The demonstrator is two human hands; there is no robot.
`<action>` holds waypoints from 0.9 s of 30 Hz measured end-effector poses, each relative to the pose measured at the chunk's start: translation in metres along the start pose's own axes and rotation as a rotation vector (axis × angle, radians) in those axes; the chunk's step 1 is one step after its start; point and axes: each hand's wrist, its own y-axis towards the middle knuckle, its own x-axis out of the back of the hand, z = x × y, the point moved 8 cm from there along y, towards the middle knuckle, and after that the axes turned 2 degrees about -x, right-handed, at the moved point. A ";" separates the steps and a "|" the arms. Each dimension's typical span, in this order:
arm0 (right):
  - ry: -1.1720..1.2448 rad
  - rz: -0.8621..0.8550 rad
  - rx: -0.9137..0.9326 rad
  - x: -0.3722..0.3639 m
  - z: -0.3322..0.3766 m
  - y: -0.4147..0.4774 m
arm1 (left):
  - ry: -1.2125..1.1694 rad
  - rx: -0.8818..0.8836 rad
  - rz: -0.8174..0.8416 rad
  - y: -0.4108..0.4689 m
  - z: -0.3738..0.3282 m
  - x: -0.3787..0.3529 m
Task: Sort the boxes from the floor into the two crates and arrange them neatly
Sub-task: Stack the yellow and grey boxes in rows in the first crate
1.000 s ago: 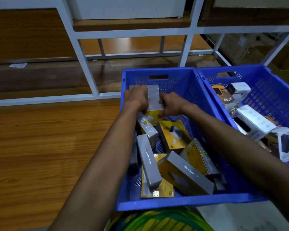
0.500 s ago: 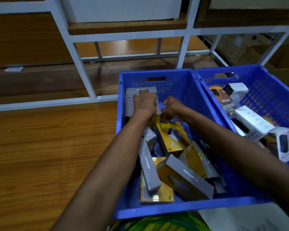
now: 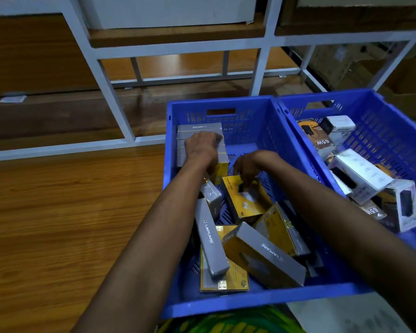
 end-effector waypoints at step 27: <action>1.061 -0.269 0.354 0.054 -0.025 -0.051 | -1.103 -0.027 -0.225 0.005 0.041 0.028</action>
